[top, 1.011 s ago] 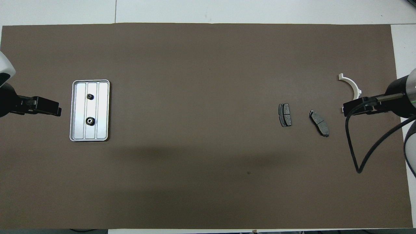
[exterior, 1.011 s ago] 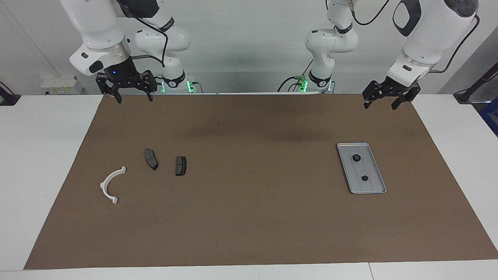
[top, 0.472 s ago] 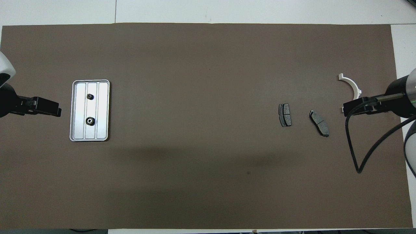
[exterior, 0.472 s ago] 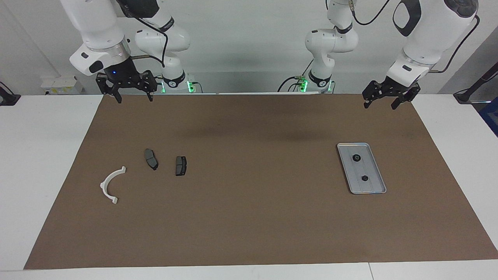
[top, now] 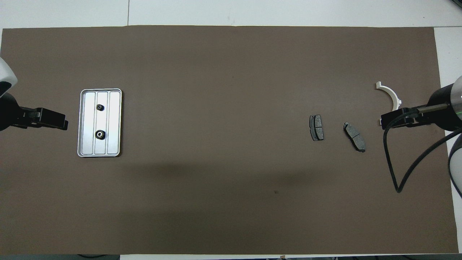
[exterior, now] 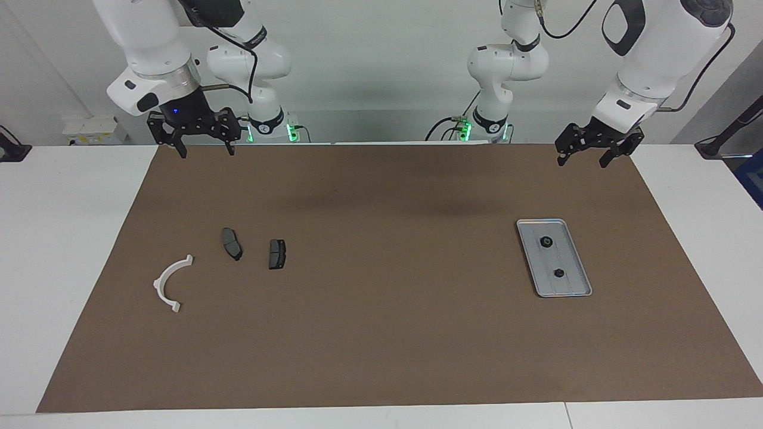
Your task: Pick bearing gear from pile to tray
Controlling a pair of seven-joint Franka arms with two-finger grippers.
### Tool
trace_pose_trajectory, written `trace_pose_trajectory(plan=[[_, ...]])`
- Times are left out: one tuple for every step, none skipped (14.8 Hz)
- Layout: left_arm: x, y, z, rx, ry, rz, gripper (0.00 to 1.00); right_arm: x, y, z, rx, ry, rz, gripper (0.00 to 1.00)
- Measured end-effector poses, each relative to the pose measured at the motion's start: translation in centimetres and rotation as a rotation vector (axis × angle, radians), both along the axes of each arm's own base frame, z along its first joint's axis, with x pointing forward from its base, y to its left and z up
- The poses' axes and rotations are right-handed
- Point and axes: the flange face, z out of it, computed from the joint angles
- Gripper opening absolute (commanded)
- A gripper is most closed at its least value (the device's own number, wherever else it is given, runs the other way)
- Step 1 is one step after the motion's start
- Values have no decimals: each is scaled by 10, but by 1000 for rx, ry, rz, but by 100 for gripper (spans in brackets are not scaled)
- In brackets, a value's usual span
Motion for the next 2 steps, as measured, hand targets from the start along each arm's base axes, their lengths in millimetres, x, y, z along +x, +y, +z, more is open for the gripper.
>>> trace_pose_trajectory(plan=[[0, 0, 0, 0, 0, 0, 100, 0, 1, 0, 5, 0, 0, 100], [0, 0, 0, 0, 0, 0, 100, 0, 1, 0, 12, 1, 0, 100]])
